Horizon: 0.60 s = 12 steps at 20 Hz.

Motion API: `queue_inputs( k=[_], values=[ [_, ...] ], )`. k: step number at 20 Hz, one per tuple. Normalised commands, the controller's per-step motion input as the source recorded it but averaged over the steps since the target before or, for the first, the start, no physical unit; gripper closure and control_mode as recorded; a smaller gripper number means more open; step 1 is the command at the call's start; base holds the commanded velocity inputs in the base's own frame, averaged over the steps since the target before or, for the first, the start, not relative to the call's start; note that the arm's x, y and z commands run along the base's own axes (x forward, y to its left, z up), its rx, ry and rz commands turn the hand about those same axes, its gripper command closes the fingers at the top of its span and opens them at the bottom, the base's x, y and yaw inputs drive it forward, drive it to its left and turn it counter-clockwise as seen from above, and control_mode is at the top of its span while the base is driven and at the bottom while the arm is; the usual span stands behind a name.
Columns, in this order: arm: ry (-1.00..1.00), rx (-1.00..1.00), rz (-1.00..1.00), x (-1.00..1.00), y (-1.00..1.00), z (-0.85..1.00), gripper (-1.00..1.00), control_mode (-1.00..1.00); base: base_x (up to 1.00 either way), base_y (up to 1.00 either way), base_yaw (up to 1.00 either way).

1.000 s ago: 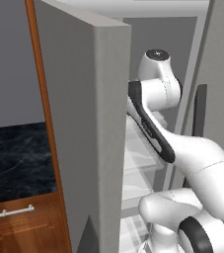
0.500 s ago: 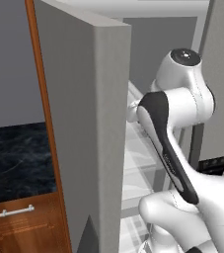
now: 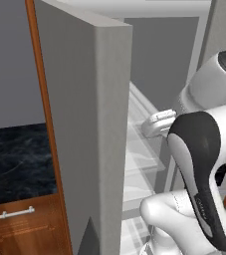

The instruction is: Retrieve the bottle and the shaker from the cabinet and place them next to the mixing bowl on the counter. Then add garlic from the fridge to the mixing bowl.

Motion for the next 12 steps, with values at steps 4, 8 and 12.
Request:
queue_inputs(
  k=[4, 8, 12],
  values=[
    [0.0, 0.0, 0.0, -0.73, -0.16, 0.17, 1.0, -1.0, 0.0, 0.0, 0.0],
    [0.0, 0.0, 0.0, -0.61, -0.37, 0.07, 1.0, -1.0, 0.0, 0.0, 0.0],
    [0.04, 0.0, -0.05, 0.03, -0.69, -0.09, 1.0, -1.0, 0.0, 0.0, 0.0]
  ],
)
